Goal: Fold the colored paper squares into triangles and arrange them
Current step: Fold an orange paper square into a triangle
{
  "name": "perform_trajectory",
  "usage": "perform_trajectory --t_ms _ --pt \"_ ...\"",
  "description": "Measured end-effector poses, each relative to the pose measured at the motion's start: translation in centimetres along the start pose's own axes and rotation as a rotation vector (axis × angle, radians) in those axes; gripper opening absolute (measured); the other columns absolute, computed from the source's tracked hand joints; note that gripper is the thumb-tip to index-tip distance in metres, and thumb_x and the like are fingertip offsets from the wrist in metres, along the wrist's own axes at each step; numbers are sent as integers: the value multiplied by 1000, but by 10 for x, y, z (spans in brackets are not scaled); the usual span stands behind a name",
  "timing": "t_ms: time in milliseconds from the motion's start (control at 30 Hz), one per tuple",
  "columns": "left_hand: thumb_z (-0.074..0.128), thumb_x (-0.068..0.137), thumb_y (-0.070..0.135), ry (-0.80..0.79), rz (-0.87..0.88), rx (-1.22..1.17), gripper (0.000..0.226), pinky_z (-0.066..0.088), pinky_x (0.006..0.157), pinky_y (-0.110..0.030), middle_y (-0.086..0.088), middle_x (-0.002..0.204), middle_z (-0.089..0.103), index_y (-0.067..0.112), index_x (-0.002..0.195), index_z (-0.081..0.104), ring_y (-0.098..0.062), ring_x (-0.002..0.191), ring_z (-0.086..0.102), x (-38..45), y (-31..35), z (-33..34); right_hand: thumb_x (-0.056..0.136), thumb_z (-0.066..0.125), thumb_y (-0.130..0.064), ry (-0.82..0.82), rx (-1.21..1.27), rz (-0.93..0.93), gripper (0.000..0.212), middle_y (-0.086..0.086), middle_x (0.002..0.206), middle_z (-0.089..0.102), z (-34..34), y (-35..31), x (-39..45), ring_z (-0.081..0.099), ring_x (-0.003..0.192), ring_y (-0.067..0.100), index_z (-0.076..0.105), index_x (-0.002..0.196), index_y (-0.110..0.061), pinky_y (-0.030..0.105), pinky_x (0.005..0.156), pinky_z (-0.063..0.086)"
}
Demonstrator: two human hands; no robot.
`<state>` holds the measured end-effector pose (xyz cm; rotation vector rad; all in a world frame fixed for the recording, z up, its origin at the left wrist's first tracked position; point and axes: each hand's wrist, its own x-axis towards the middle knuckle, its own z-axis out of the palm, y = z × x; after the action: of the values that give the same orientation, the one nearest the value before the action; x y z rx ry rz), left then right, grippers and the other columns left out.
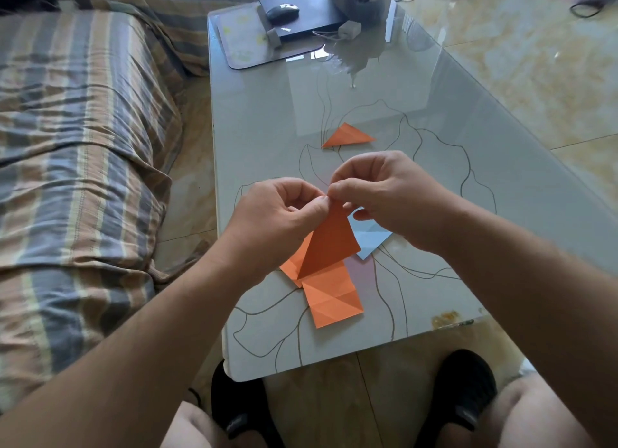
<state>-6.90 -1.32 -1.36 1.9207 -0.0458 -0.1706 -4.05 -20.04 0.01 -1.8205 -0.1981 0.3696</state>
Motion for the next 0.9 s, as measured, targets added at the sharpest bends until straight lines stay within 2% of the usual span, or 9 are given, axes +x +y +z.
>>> perform_trajectory --t_ms 67,200,267,333,367,600,700,800,900 --pt "70 85 40 5 0 -27 24 52 69 -41 -13 79 74 18 87 78 -13 70 61 1 0 0 96 67 -12 -6 38 30 15 -3 72 68 0 0 0 65 67 8 71 82 -16 31 73 51" --pt "71 88 36 -5 -7 -24 21 56 72 -50 -14 85 77 18 90 79 -17 74 64 0 -1 -2 97 68 -14 -17 -8 24 15 -3 73 68 1 -1 -2 64 68 6 72 83 -17 29 72 52" --pt "73 95 27 2 0 -35 13 54 66 -37 -5 80 77 16 91 79 -9 71 66 0 -2 -2 96 68 -13 4 -3 9 15 -2 73 69 1 -1 -1 65 68 7 72 82 -17 30 73 53" --pt "71 98 20 5 -2 -39 11 52 68 -24 2 78 76 15 92 79 -5 68 66 -1 0 -2 96 67 -12 32 50 4 18 -2 73 69 0 -1 1 64 69 10 71 80 -18 36 77 55" --pt "71 98 19 0 -2 -37 11 52 69 -23 2 78 76 16 92 79 -5 69 66 -1 0 -2 96 66 -11 42 73 6 19 -2 73 68 -1 -1 2 64 68 11 71 79 -18 39 79 55" --pt "69 98 16 -26 -17 -87 14 52 67 -18 4 78 77 17 88 79 -5 71 68 -1 5 -1 97 66 -13 56 119 11 19 1 74 67 -1 0 3 63 70 15 70 79 -18 45 84 57" --pt "68 98 17 -33 -46 -117 15 55 71 -22 1 82 78 16 88 78 -8 76 71 -1 5 -1 97 66 -14 62 126 8 19 3 77 68 -1 0 3 63 73 16 71 79 -19 54 90 58" --pt "69 98 19 -40 -63 -115 14 58 76 -28 -2 84 79 15 88 78 -11 79 72 0 4 -2 98 67 -14 91 132 6 19 -1 74 68 -2 1 5 63 71 15 71 79 -19 50 88 58" --pt "69 98 20 -46 -73 -111 14 58 74 -26 -3 86 79 13 91 79 -11 79 72 0 3 -2 98 67 -16 100 131 9 19 -2 74 68 -2 2 6 64 72 16 71 80 -20 52 89 59"
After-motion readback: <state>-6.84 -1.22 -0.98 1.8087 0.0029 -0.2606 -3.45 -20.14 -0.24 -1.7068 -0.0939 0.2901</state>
